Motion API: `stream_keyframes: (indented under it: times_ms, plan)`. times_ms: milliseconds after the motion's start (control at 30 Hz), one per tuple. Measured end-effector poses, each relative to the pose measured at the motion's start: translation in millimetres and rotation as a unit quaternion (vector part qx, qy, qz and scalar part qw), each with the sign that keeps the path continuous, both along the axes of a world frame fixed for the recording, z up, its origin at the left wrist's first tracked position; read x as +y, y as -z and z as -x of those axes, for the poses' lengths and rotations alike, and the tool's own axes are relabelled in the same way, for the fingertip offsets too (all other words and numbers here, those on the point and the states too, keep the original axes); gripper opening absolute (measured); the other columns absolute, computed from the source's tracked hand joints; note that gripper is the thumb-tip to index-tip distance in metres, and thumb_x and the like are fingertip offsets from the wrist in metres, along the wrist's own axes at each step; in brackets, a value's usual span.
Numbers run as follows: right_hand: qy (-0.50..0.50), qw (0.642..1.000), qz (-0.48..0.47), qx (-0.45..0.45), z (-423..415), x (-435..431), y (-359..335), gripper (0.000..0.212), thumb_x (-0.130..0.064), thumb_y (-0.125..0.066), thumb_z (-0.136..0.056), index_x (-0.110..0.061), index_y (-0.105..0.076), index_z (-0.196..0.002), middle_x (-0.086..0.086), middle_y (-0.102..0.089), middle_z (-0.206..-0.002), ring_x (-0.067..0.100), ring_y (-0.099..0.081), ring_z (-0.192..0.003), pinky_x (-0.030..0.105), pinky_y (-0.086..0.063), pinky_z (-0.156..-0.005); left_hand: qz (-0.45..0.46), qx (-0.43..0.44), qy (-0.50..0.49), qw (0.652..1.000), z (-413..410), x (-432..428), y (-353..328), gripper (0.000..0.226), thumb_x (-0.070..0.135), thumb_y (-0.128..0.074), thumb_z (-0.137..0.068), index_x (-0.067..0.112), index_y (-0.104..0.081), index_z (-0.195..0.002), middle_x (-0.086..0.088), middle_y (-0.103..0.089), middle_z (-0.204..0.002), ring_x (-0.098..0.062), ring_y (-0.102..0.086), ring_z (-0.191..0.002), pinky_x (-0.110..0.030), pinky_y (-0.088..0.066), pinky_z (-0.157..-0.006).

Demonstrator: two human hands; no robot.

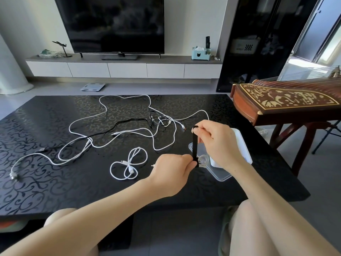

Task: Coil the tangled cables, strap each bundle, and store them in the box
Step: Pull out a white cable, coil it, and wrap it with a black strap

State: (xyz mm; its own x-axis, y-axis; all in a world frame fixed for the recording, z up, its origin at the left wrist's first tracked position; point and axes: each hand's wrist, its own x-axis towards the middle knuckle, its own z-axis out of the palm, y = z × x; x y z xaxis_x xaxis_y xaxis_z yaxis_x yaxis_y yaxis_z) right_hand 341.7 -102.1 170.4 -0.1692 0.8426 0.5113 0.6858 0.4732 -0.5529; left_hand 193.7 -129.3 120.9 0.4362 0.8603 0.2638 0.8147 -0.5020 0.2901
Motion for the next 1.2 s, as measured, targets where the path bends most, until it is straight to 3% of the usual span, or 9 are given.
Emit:
stream_keyframes:
  times_ms: [200,600,700,833,900,967,1033,1133,1200]
  plan:
    - [-0.032,0.997,-0.072,-0.018,0.4,-22.2,7.4,0.023,-0.021,-0.053,-0.091,-0.009,-0.072,-0.085,0.008,-0.067,-0.072,0.024,-0.062,-0.070,0.046,-0.049,-0.062,0.218,-0.216,-0.121,0.944,-1.6,11.5,-1.5,0.035,0.027,-0.040,-0.097,0.021,-0.047,-0.062,0.006,-0.039,-0.052,-0.010,-0.035,-0.049,-0.028,-0.027,-0.052]
    - [-0.069,0.960,-0.237,-0.133,-9.7,-32.0,64.3,0.014,0.010,-0.073,-0.072,0.002,-0.072,-0.083,0.011,-0.068,-0.075,0.021,-0.062,-0.063,0.031,-0.051,-0.052,0.448,-0.569,-0.113,0.680,1.4,22.7,-19.1,0.041,0.019,-0.034,-0.102,0.010,-0.041,-0.063,0.007,-0.024,-0.043,-0.004,-0.017,-0.033,-0.016,-0.014,-0.033]
    - [-0.043,0.950,-0.261,-0.164,-16.0,-27.0,69.8,0.028,0.010,-0.081,-0.060,0.002,-0.074,-0.086,0.010,-0.070,-0.073,0.022,-0.066,-0.064,0.028,-0.054,-0.054,0.465,-0.570,-0.068,0.674,2.2,21.6,-26.0,0.044,0.030,-0.035,-0.102,0.011,-0.042,-0.063,0.008,-0.025,-0.043,-0.003,-0.018,-0.033,-0.017,-0.014,-0.035]
    - [-0.056,0.946,-0.275,-0.164,-20.3,-21.9,69.4,0.019,0.003,-0.071,-0.073,-0.001,-0.074,-0.091,0.008,-0.071,-0.076,0.018,-0.067,-0.068,0.025,-0.053,-0.059,0.428,-0.532,-0.029,0.730,8.0,22.3,-30.8,0.041,0.031,-0.046,-0.099,0.013,-0.045,-0.062,0.007,-0.022,-0.049,-0.004,-0.017,-0.038,-0.017,-0.013,-0.037]
    - [-0.085,0.979,-0.179,-0.043,-21.4,-24.9,70.0,0.022,0.002,-0.066,-0.079,-0.009,-0.073,-0.097,0.002,-0.072,-0.083,0.014,-0.067,-0.075,0.023,-0.054,-0.066,0.400,-0.524,-0.024,0.751,11.8,23.8,-32.0,0.038,0.026,-0.047,-0.099,0.012,-0.045,-0.063,0.007,-0.022,-0.049,-0.005,-0.016,-0.039,-0.017,-0.012,-0.037]
    - [-0.098,0.969,0.039,0.224,-20.1,-28.2,64.4,0.028,-0.003,-0.054,-0.083,-0.021,-0.066,-0.101,-0.001,-0.074,-0.089,0.017,-0.070,-0.077,0.025,-0.055,-0.069,0.377,-0.521,-0.020,0.766,15.6,26.4,-33.1,0.036,0.025,-0.047,-0.098,0.011,-0.046,-0.065,0.009,-0.023,-0.047,-0.004,-0.016,-0.039,-0.016,-0.013,-0.037]
    - [-0.073,0.858,0.282,0.424,-17.3,-24.4,56.8,0.019,-0.018,-0.052,-0.087,-0.014,-0.060,-0.103,0.012,-0.073,-0.085,0.030,-0.070,-0.070,0.033,-0.056,-0.063,0.359,-0.516,-0.006,0.778,17.8,28.1,-35.0,0.035,0.025,-0.047,-0.098,0.010,-0.047,-0.066,0.010,-0.024,-0.047,-0.003,-0.017,-0.039,-0.015,-0.014,-0.037]
    - [-0.084,0.721,0.544,0.422,-12.2,-16.2,44.0,0.061,-0.057,-0.045,-0.088,0.000,-0.067,-0.085,0.021,-0.068,-0.071,0.027,-0.064,-0.053,0.029,-0.051,-0.049,0.320,-0.483,0.017,0.815,17.8,28.2,-37.1,0.034,0.025,-0.048,-0.097,0.012,-0.049,-0.065,0.007,-0.025,-0.050,-0.004,-0.018,-0.041,-0.014,-0.017,-0.038]
    - [-0.117,0.656,0.595,0.449,-5.5,-14.1,38.1,0.058,-0.056,-0.055,-0.079,-0.001,-0.070,-0.070,0.013,-0.061,-0.057,0.018,-0.053,-0.042,0.021,-0.040,-0.040,0.284,-0.446,0.026,0.848,18.0,27.7,-38.5,0.033,0.024,-0.049,-0.097,0.012,-0.052,-0.067,0.004,-0.026,-0.053,-0.006,-0.019,-0.043,-0.014,-0.019,-0.039]
